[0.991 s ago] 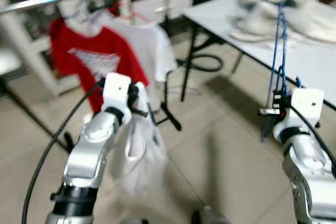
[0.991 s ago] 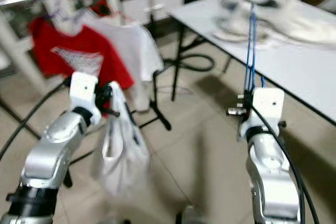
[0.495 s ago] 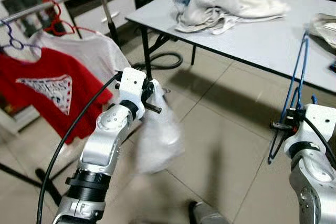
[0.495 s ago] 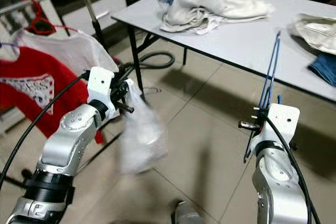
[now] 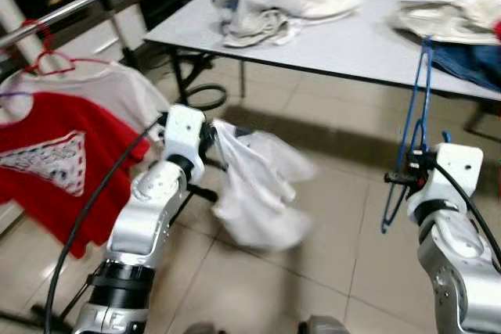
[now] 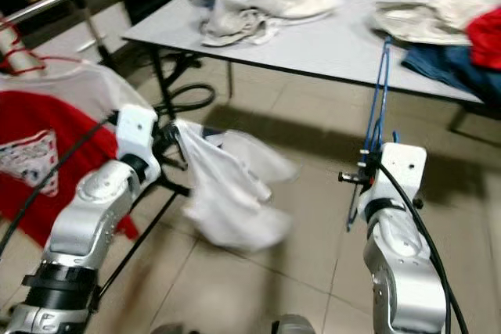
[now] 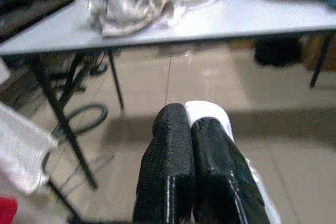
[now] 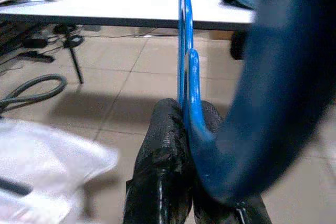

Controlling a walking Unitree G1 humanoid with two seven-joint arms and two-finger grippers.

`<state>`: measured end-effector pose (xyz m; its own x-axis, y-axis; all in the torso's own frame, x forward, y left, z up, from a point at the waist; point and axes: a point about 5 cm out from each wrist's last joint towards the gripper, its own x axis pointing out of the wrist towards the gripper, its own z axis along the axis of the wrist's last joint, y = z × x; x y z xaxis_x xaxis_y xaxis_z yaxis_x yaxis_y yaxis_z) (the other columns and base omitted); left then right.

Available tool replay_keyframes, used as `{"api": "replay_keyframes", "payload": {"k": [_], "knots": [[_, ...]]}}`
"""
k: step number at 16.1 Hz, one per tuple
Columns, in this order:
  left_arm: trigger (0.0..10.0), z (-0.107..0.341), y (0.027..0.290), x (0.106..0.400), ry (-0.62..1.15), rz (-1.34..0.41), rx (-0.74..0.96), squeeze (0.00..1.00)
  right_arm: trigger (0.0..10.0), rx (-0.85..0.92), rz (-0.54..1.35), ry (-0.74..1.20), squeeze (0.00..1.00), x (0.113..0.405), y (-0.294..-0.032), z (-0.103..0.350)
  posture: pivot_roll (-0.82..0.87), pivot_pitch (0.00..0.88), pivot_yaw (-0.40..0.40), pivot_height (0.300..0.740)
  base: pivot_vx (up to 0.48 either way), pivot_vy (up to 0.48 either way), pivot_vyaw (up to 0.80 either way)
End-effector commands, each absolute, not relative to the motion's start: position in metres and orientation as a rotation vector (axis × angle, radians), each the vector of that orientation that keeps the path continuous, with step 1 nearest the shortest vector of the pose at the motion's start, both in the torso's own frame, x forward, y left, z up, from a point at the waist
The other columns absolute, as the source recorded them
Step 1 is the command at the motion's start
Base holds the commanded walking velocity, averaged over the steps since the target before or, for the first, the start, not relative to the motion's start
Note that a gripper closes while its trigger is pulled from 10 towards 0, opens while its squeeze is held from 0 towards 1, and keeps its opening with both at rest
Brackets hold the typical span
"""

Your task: Hang hanger

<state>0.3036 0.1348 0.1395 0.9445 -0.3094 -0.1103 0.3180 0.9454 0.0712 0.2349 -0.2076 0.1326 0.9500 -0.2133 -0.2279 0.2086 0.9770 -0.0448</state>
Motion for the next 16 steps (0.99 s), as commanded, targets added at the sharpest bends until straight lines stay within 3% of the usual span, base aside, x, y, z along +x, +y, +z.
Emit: {"api": "replay_keyframes", "payload": {"k": [1, 5, 10, 13, 16], "knots": [[10.0, 0.141, 0.144, 0.303, 0.096, -0.275, 0.084, 0.0, 10.0, -0.015, -0.182, 0.243, 0.0, 0.24, -0.202, 0.133, -0.11, 0.0, 0.02, 0.74, 0.0, 0.0, -0.8], [10.0, 0.142, 0.153, 0.303, 0.083, -0.209, 0.09, 0.0, 10.0, -0.089, -0.073, 0.244, 0.0, 0.25, -0.192, 0.133, -0.09, 0.0, -0.011, 0.74, 0.0, 0.0, -0.6], [10.0, 0.145, 0.152, 0.304, 0.079, -0.211, 0.084, 0.0, 10.0, -0.18, 0.12, 0.22, 0.0, 0.256, -0.185, 0.137, -0.09, 0.0, -0.028, 0.74, 0.275, 0.0, 0.0], [10.0, 0.147, 0.15, 0.305, 0.073, -0.222, 0.077, 0.0, 10.0, -0.189, 0.135, 0.197, 0.0, 0.258, -0.186, 0.142, -0.1, 0.0, -0.019, 0.74, 0.33, 0.0, 0.0], [10.0, 0.148, 0.15, 0.308, 0.071, -0.221, 0.058, 0.0, 10.0, -0.214, 0.174, 0.19, 0.0, 0.256, -0.183, 0.141, -0.12, 0.0, -0.002, 0.74, 0.334, 0.0, -0.8]]}}
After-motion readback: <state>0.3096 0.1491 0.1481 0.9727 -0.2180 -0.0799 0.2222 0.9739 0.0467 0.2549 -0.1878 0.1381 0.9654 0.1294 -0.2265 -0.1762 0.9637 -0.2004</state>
